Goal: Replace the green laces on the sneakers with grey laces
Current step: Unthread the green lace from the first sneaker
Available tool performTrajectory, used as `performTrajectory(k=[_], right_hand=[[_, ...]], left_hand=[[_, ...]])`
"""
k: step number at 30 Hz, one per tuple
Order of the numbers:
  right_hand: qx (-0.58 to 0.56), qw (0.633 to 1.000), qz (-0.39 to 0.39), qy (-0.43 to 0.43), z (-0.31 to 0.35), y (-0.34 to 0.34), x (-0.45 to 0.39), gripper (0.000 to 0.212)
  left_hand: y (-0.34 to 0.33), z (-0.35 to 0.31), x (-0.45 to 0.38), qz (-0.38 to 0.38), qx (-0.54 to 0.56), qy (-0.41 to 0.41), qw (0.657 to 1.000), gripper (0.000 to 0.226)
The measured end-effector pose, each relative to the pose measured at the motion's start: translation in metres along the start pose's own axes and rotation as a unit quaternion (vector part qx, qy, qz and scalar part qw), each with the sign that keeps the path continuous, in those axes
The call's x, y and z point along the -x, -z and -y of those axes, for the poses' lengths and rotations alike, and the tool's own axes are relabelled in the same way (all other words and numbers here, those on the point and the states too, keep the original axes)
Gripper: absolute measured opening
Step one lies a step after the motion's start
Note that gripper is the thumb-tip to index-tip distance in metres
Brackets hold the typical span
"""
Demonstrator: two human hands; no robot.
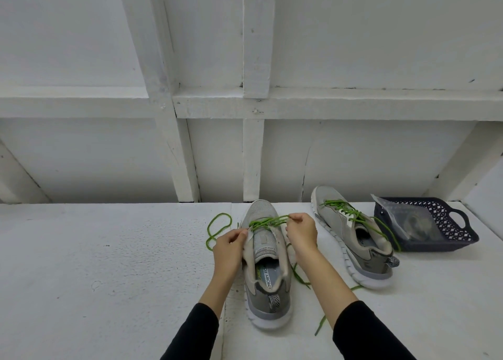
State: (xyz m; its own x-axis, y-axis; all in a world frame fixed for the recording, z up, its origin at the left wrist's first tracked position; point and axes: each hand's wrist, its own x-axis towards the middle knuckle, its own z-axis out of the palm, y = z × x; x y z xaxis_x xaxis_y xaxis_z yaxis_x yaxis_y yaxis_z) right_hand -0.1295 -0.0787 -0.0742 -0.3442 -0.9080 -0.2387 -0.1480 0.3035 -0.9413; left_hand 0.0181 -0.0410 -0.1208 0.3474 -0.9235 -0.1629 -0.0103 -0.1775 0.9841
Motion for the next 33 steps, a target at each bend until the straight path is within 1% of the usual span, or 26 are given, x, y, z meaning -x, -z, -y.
performTrajectory(k=[2, 3, 4, 5, 7, 9, 11, 14, 15, 16, 17, 18, 19, 21, 22, 23, 24, 25, 26, 27, 28, 29, 31, 33], right_hand=[[0.062, 0.991, -0.024, 0.117, 0.008, 0.001, 0.005, 0.024], [0.082, 0.981, -0.018, 0.178, 0.012, 0.0, 0.007, 0.024], [0.099, 0.969, 0.009, 0.225, 0.017, -0.002, 0.01, 0.022], [0.125, 0.958, 0.05, 0.253, 0.02, -0.005, 0.013, 0.019], [0.197, 0.932, 0.131, 0.275, 0.021, -0.011, 0.015, 0.018], [0.286, 0.899, 0.158, 0.29, 0.017, -0.016, 0.016, 0.018], [0.362, 0.868, 0.154, 0.304, 0.015, -0.019, 0.016, 0.02], [0.461, 0.813, 0.124, 0.333, 0.012, -0.019, 0.017, 0.02], [0.47, 0.808, 0.12, 0.334, 0.011, -0.019, 0.016, 0.019], [0.458, 0.817, 0.122, 0.328, 0.011, -0.019, 0.015, 0.017], [0.424, 0.84, 0.123, 0.315, 0.011, -0.018, 0.014, 0.016], [0.374, 0.87, 0.122, 0.297, 0.011, -0.017, 0.012, 0.016], [0.316, 0.899, 0.119, 0.278, 0.013, -0.015, 0.012, 0.015], [0.202, 0.942, 0.093, 0.252, 0.018, -0.01, 0.011, 0.014], [0.13, 0.962, 0.08, 0.227, 0.019, -0.007, 0.011, 0.014], [0.032, 0.979, 0.075, 0.189, 0.021, -0.003, 0.011, 0.015], [-0.091, 0.982, 0.081, 0.143, 0.024, 0.001, 0.01, 0.016], [-0.211, 0.969, 0.093, 0.094, 0.027, 0.006, 0.009, 0.017], [-0.301, 0.947, 0.101, 0.056, 0.028, 0.011, 0.006, 0.018], [-0.339, 0.934, 0.102, 0.039, 0.029, 0.017, 0.003, 0.018], [-0.331, 0.938, 0.099, 0.035, 0.028, 0.023, -0.001, 0.019], [-0.287, 0.952, 0.093, 0.045, 0.025, 0.027, -0.004, 0.019], [-0.134, 0.983, 0.078, 0.096, 0.016, 0.033, -0.01, 0.019], [-0.002, 0.988, 0.058, 0.142, 0.003, 0.037, -0.014, 0.017]], left_hand=[[0.0, 0.0, 0.0, -0.001, 0.0, -0.003, 1.0, 0.016], [0.0, 0.0, -0.001, -0.002, -0.002, -0.005, 1.0, 0.016], [0.0, 0.001, 0.0, -0.002, -0.003, -0.009, 1.0, 0.016], [0.0, 0.0, 0.0, -0.003, -0.006, -0.013, 1.0, 0.016], [0.001, 0.0, 0.001, -0.001, -0.013, -0.019, 1.0, 0.016], [0.001, -0.001, 0.001, 0.001, -0.016, -0.021, 1.0, 0.016], [0.0, -0.002, 0.002, 0.0, -0.013, -0.019, 1.0, 0.016], [-0.001, -0.003, 0.003, -0.001, -0.002, -0.014, 1.0, 0.015], [0.0, -0.002, 0.002, -0.001, 0.0, -0.013, 1.0, 0.015], [0.0, -0.002, 0.002, -0.001, 0.0, -0.013, 1.0, 0.015], [0.0, -0.001, 0.002, 0.001, -0.003, -0.014, 1.0, 0.015], [0.0, -0.002, 0.002, 0.003, -0.003, -0.015, 1.0, 0.015], [0.001, -0.002, 0.003, 0.004, -0.002, -0.016, 1.0, 0.015], [0.001, -0.002, 0.003, 0.001, 0.008, -0.016, 1.0, 0.014], [0.001, -0.003, 0.003, -0.002, 0.013, -0.013, 1.0, 0.014], [0.001, -0.003, 0.003, -0.004, 0.016, -0.011, 1.0, 0.013], [0.001, -0.003, 0.002, -0.005, 0.016, -0.009, 1.0, 0.013], [0.001, -0.003, 0.002, -0.003, 0.016, -0.009, 1.0, 0.015], [0.001, -0.003, 0.003, -0.002, 0.016, -0.01, 1.0, 0.017], [0.001, -0.004, 0.004, -0.001, 0.019, -0.011, 1.0, 0.018], [0.001, -0.005, 0.005, 0.0, 0.024, -0.015, 1.0, 0.017], [0.001, -0.004, 0.006, 0.0, 0.027, -0.02, 0.999, 0.017], [0.001, -0.004, 0.006, 0.005, 0.025, -0.027, 0.999, 0.017], [0.002, -0.003, 0.005, 0.015, 0.014, -0.034, 0.999, 0.019]])
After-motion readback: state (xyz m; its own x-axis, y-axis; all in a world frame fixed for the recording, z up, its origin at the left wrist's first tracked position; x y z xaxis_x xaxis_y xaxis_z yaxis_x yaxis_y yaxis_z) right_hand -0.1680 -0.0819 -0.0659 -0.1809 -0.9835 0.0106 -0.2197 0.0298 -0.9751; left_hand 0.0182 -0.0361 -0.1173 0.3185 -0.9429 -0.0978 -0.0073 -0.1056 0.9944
